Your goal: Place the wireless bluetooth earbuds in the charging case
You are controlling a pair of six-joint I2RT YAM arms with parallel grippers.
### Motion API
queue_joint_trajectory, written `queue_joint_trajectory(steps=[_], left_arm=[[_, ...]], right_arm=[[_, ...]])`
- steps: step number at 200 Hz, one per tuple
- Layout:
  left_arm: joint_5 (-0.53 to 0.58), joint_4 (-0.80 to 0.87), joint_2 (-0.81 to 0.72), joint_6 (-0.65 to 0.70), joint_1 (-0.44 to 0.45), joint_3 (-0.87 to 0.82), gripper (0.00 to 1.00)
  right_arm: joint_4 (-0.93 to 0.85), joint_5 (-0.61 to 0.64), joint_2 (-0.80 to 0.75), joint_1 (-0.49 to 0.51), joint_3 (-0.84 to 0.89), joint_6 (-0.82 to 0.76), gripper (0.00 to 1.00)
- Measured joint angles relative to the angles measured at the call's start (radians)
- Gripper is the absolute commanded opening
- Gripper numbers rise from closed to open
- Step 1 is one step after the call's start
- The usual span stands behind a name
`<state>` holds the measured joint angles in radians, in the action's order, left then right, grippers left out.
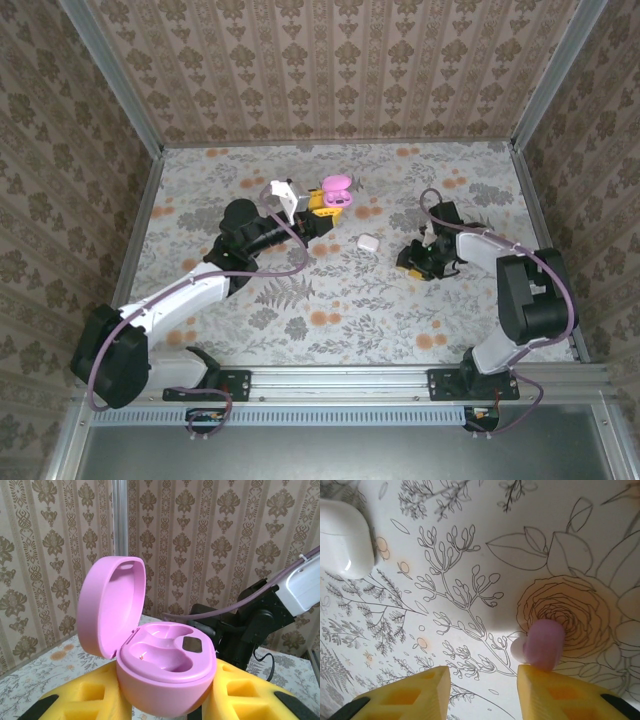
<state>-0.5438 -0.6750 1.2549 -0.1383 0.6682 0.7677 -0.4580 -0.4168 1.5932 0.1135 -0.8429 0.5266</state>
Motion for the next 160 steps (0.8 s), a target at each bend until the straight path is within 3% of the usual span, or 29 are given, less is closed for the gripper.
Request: queue_joint_trajectory(steps=[38,160], left_arm=[[0.002,0.000,-0.005,0.000,0.004,0.000,0.33],[0.006,0.001,-0.005,0.003,0.006,0.000,0.33]], right_arm=[[-0.034,0.042,-0.051,-0.046,-0.012,-0.038,0.38],[-0.101,0.074,0.065,-0.058,-0.080,-0.091,0.31]])
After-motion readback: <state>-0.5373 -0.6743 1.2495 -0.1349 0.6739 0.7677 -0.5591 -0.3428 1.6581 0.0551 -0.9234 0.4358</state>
